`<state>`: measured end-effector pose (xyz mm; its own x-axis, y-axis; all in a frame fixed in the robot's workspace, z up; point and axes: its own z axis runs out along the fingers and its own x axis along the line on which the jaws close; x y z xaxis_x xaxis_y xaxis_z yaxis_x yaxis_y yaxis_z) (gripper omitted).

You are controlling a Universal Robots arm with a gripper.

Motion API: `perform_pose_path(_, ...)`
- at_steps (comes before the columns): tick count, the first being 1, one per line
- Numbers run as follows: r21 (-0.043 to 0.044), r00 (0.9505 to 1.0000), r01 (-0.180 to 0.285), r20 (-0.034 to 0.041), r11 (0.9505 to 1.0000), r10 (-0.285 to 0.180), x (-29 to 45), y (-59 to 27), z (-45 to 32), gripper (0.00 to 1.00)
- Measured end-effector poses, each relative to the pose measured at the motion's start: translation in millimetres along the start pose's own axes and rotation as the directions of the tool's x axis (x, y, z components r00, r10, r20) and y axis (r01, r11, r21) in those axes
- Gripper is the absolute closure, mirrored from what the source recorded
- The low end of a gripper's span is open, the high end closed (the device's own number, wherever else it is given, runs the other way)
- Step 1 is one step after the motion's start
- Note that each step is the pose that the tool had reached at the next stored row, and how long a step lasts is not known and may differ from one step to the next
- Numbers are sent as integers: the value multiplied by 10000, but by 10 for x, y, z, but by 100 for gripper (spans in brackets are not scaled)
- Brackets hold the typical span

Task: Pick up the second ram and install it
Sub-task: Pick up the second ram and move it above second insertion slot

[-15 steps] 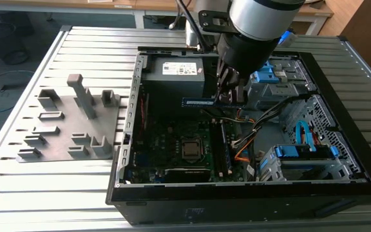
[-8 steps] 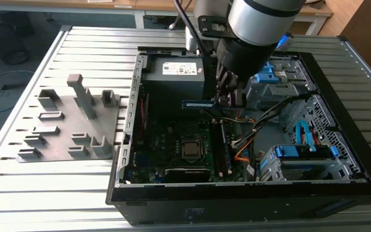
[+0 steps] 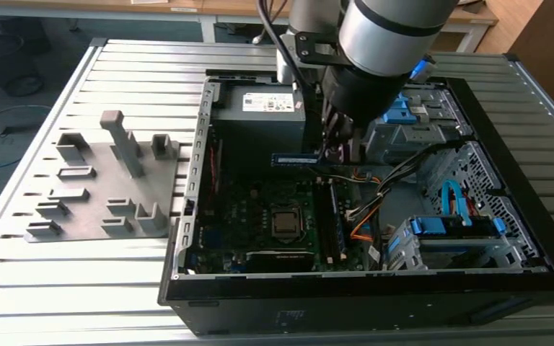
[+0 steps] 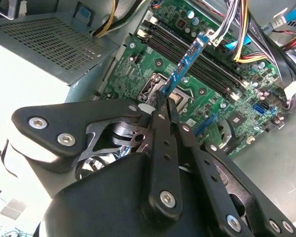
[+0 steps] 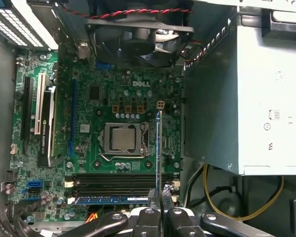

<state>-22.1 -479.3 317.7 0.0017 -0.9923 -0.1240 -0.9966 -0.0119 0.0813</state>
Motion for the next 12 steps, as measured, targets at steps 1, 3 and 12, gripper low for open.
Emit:
perform_pose_path(1,0,10000,0,-1,10000,0,1,-1,10,87)
perform_pose_path(3,0,10000,0,1,10000,0,4,-3,31,87)
perform_pose_path(12,0,10000,0,0,10000,0,15,-10,118,87)
